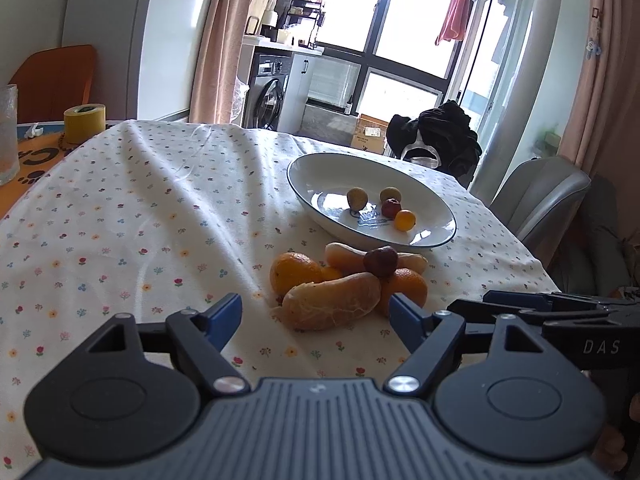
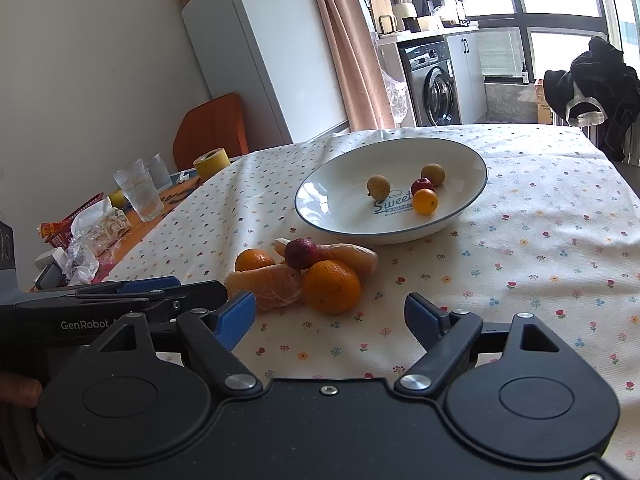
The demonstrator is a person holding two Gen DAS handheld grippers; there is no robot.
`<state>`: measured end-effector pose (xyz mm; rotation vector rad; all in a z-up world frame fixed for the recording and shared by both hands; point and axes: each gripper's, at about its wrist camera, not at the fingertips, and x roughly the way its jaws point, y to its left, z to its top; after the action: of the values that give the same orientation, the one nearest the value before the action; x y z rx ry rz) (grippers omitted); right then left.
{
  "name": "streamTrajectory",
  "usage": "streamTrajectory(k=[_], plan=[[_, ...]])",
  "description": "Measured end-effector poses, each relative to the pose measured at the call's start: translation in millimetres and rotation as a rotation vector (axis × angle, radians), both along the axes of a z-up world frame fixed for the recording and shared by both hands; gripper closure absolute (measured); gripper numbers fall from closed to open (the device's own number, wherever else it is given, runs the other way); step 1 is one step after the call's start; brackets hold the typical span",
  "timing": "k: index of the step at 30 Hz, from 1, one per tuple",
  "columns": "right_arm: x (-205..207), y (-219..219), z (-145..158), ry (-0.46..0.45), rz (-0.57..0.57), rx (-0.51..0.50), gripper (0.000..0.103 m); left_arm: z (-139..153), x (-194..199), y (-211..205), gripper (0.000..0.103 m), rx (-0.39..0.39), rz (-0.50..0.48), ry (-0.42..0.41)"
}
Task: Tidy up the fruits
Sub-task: 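Move the left tool toward the fruit pile while the right approaches the large orange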
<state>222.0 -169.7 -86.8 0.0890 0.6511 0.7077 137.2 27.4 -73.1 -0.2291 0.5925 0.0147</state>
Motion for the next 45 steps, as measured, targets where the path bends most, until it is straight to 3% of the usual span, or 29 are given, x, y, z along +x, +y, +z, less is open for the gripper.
streamTrajectory(k=[13, 25, 35, 40, 45], plan=[[19.3, 1.4, -11.0, 0.048, 0.003, 0.012, 0.045, -13.8, 24.3, -1.2, 0.030, -0.003, -0.042, 0.031], [34.9, 13.8, -18.3, 0.078, 0.025, 0.015, 0.047, -22.5, 38.8, 4.0, 0.032, -0.019, -0.053, 0.052], [41.4, 23.7, -24.1, 0.095, 0.030, 0.015, 0.048, -22.3, 34.0, 4.1, 0.055, -0.052, -0.064, 0.063], [40.3, 27.0, -26.5, 0.106, 0.030, 0.015, 0.060, -21.5, 26.9, 1.9, 0.060, -0.051, -0.060, 0.069], [36.1, 21.9, -27.4, 0.111, 0.022, 0.025, 0.063, -22.0, 20.6, -2.1, 0.064, -0.051, -0.061, 0.068]])
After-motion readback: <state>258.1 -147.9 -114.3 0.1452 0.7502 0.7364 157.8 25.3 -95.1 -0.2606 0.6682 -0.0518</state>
